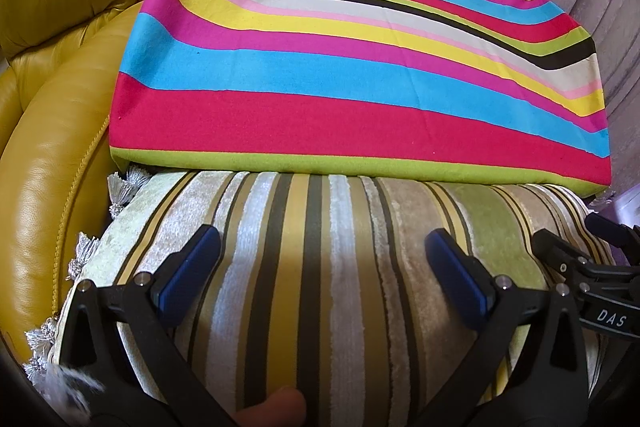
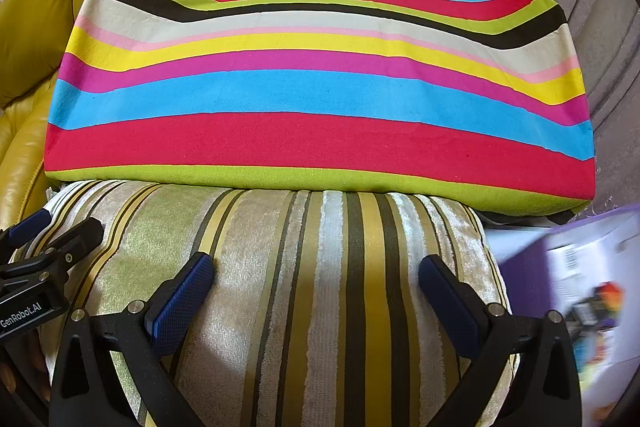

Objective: Organize objects

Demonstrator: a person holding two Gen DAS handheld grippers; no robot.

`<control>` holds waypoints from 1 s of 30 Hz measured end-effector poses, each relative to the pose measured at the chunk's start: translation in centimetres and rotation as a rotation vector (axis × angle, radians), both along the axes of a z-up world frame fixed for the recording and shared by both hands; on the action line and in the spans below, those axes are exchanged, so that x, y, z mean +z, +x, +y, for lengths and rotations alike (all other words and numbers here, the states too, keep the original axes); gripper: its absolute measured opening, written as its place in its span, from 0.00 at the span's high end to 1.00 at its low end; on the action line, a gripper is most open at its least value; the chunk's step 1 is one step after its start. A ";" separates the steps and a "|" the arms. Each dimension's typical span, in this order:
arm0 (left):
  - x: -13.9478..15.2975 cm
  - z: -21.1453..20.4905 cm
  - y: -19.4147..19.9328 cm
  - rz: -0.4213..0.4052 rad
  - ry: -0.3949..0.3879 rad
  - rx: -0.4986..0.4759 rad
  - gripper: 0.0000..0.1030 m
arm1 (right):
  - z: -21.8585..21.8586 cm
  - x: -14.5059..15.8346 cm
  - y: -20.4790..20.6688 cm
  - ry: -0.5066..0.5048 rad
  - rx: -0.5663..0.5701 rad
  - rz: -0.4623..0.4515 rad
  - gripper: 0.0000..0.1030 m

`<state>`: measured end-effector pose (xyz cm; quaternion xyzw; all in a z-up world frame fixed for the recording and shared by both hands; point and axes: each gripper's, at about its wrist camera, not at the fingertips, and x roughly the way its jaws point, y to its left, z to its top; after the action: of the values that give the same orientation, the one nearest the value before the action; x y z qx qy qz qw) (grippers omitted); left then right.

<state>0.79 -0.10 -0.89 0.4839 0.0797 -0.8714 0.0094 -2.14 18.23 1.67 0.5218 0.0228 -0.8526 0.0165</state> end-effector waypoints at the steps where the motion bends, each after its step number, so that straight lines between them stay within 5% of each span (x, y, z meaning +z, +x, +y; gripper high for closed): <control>1: 0.0 -0.1 0.0 0.000 0.001 0.000 0.00 | 0.0 0.0 0.0 0.000 0.002 0.000 0.00; 30: -0.3 -0.3 -0.7 -0.028 0.007 -0.024 0.00 | 0.1 -0.2 0.0 -0.003 0.000 0.001 0.00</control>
<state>0.08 -0.36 -1.17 0.4971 0.0766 -0.8643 -0.0015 -2.15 18.32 1.48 0.5214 0.0216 -0.8528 0.0172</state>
